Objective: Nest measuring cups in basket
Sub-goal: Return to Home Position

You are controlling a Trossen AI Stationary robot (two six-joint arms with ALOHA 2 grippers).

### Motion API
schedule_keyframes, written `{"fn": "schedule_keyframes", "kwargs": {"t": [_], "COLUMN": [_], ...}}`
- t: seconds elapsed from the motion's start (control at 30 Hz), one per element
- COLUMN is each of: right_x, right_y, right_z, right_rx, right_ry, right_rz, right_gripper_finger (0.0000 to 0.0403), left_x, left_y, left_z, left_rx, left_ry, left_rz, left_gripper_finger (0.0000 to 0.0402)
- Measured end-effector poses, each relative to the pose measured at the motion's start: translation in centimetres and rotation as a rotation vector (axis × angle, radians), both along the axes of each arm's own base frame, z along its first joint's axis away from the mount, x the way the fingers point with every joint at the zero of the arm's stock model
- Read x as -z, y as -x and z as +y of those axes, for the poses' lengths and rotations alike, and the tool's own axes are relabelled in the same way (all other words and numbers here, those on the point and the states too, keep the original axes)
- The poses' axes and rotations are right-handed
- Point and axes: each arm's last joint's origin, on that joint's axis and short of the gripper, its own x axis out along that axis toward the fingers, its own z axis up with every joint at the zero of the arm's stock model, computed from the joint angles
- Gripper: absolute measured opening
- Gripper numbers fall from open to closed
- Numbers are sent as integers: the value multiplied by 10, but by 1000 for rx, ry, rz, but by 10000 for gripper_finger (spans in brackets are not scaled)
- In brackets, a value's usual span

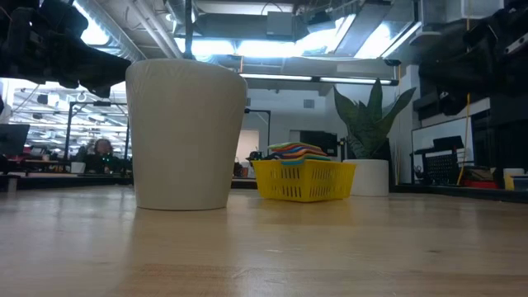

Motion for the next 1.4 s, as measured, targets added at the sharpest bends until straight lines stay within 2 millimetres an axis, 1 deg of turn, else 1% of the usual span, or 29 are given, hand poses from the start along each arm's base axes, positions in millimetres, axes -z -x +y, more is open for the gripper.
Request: {"fn": "schedule_keyframes", "kwargs": {"t": [0.1,0.27,0.5,1.4], "right_x": [0,0,0,0], "right_y": [0,0,0,0], "right_z": [0,0,0,0], "right_rx": [0,-4,-7,-7], "right_ry": [36,27,82,79], "right_rz": [1,1,1,2], "right_gripper_finger": [27,27,27,27], "left_x": [0,0,0,0], "left_y": [0,0,0,0], "left_z": [0,0,0,0], "left_rx": [0,0,0,0], "left_ry": [0,0,0,0], "left_rz": [0,0,0,0], "left_gripper_finger": [117,117,117,117]}}
